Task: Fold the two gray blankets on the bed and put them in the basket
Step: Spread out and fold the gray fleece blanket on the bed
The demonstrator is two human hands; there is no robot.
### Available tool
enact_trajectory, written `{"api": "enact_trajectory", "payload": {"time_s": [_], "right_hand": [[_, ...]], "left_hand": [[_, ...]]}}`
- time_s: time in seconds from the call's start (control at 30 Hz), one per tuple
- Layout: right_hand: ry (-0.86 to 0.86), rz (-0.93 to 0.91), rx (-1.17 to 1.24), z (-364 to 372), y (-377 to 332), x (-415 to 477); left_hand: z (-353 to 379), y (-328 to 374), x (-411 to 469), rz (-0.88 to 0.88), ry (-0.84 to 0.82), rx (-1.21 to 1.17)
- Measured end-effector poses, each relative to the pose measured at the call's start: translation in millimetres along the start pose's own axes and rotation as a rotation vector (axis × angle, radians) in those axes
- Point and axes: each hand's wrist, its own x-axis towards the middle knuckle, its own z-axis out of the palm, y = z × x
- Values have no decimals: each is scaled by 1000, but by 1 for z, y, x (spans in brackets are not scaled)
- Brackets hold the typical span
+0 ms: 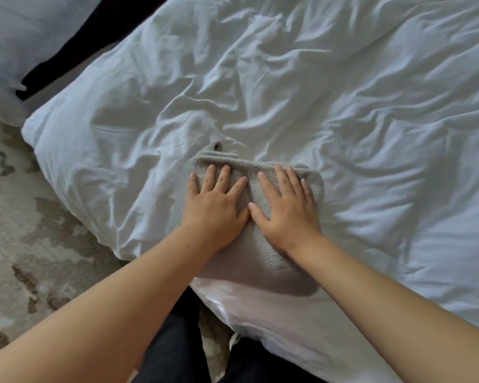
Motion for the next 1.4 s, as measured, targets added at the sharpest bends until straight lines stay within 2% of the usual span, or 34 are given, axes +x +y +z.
{"api": "enact_trajectory", "payload": {"time_s": [0.07,0.23,0.57,0.93,1.17,1.4], "right_hand": [[-64,27,-7,8,9,1],[-46,72,-33,24,15,-4],[-44,76,-47,61,26,2],[265,-51,-62,146,56,30],[324,-126,-102,174,67,39],[289,-91,-111,150,60,34]], "left_hand": [[8,-4,-2,1,40,-47],[28,-12,-5,-99,173,-218],[77,-13,9,-114,307,-287],[162,-17,55,-88,674,-287],[183,-17,68,-106,727,-284],[159,-15,58,-118,694,-278]]}}
